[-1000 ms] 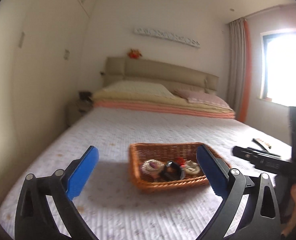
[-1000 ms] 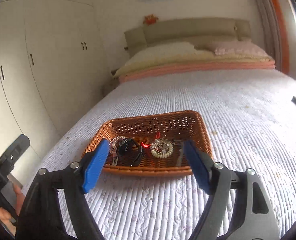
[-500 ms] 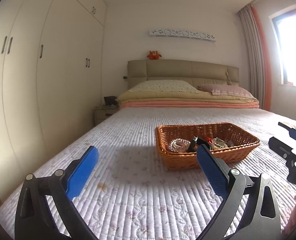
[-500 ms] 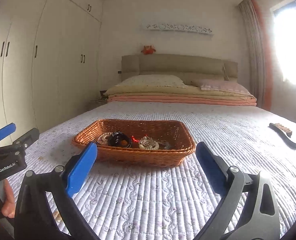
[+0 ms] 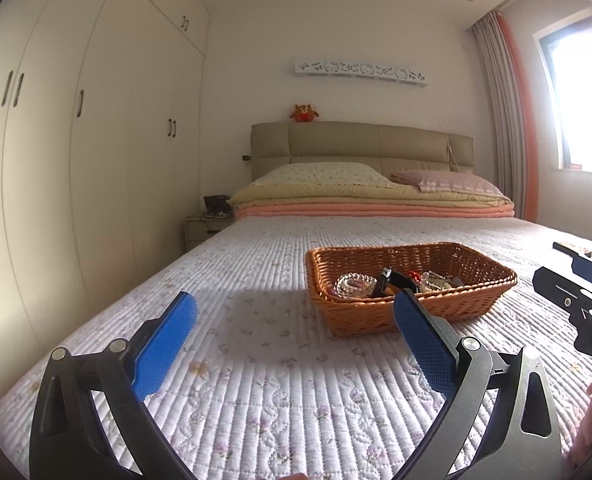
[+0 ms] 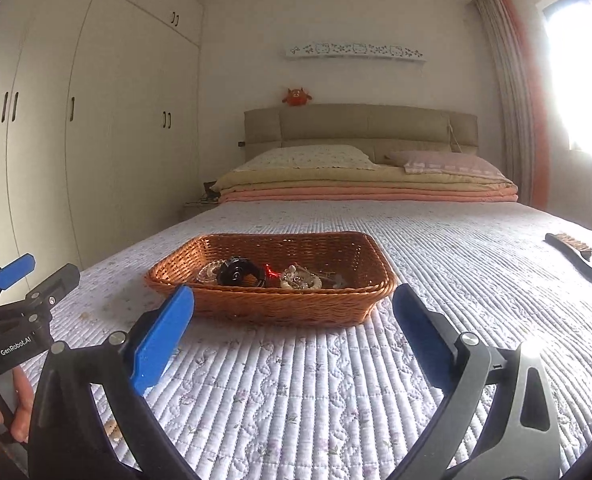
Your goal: Organize jewelry
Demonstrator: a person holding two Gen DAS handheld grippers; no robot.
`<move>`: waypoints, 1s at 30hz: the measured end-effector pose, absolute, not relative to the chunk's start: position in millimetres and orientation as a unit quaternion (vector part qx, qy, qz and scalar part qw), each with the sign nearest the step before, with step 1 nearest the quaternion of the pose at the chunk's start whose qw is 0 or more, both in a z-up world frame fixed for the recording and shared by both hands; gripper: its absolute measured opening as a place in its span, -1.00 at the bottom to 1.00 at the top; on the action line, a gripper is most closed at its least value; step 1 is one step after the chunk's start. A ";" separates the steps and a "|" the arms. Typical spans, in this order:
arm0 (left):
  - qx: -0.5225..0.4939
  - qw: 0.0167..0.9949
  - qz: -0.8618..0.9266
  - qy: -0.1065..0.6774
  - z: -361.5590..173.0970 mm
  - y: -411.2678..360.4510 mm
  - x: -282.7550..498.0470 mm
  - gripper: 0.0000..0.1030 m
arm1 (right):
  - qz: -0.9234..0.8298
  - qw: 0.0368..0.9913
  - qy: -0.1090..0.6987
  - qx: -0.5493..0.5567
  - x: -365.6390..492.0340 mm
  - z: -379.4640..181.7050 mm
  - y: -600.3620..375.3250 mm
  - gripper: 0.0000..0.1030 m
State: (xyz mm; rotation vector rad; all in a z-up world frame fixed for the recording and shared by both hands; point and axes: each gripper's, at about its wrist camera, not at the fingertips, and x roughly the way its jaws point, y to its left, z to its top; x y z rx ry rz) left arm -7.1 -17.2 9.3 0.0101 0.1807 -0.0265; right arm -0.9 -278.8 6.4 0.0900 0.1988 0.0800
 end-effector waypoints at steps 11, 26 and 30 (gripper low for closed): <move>0.008 0.994 0.004 0.111 9.6 -15.7 -2.7 0.85 | 0.042 0.989 0.115 0.080 2.6 7.5 -292.4 0.85; 0.004 0.992 0.005 0.124 11.3 -14.3 0.5 0.85 | 0.048 0.987 0.133 0.071 9.5 5.5 -284.7 0.85; 0.005 0.992 0.006 0.125 11.4 -14.6 1.0 0.85 | 0.048 0.987 0.134 0.071 9.9 5.2 -283.9 0.85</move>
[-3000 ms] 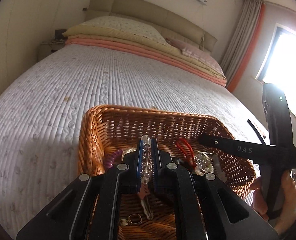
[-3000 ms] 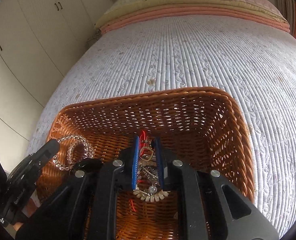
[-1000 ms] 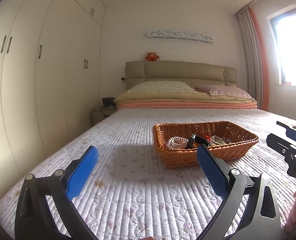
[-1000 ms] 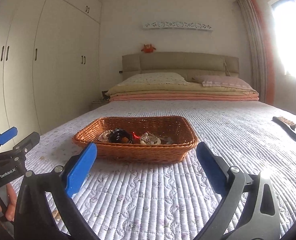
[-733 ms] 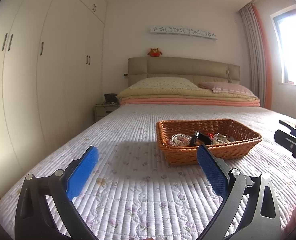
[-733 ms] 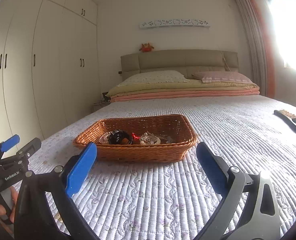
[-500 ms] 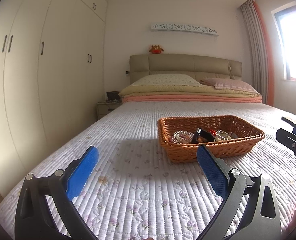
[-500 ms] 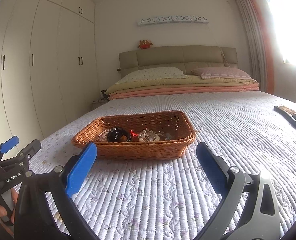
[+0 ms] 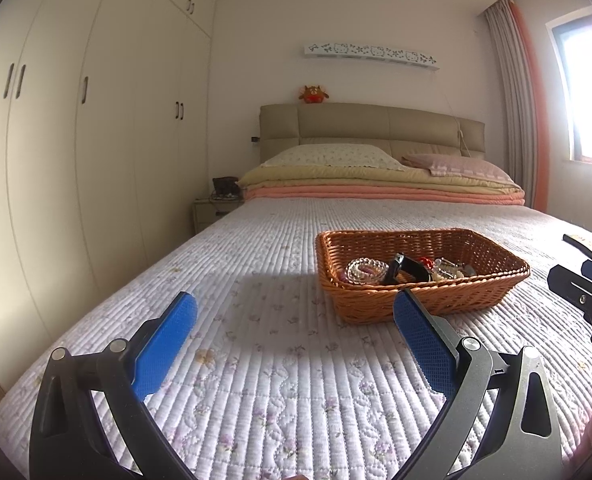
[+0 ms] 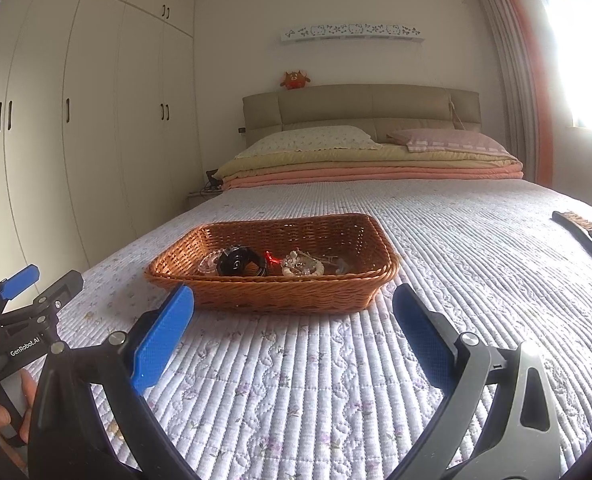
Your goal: Organize jewelry
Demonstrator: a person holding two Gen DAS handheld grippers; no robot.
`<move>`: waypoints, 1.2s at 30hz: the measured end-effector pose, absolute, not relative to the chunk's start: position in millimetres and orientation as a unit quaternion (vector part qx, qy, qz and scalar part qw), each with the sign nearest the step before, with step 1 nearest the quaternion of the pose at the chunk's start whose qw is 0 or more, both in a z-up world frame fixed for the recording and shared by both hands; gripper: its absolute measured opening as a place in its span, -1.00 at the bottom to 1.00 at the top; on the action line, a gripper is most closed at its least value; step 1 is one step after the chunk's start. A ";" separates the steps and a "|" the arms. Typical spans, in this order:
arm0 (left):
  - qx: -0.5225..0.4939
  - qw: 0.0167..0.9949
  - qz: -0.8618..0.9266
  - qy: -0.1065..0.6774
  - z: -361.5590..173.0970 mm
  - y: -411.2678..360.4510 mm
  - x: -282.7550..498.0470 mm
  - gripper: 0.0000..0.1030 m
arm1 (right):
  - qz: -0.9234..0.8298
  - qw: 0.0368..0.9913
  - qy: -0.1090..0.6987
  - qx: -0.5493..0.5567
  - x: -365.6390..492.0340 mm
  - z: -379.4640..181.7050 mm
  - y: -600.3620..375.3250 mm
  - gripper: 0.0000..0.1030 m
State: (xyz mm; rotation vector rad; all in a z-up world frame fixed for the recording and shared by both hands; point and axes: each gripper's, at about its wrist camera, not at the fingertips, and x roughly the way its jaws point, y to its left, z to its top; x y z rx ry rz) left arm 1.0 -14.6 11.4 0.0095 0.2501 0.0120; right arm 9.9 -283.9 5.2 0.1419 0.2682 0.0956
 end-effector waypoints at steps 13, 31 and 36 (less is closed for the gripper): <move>0.006 0.991 0.005 0.130 10.9 -13.2 2.4 0.85 | 0.048 0.987 0.137 0.074 11.4 5.4 -284.2 0.85; 0.006 0.991 0.004 0.131 11.0 -15.1 2.3 0.85 | 0.048 0.986 0.139 0.074 12.1 4.9 -284.6 0.85; 0.006 0.991 0.004 0.132 10.6 -15.0 2.3 0.85 | 0.048 0.986 0.139 0.074 12.1 5.0 -284.5 0.85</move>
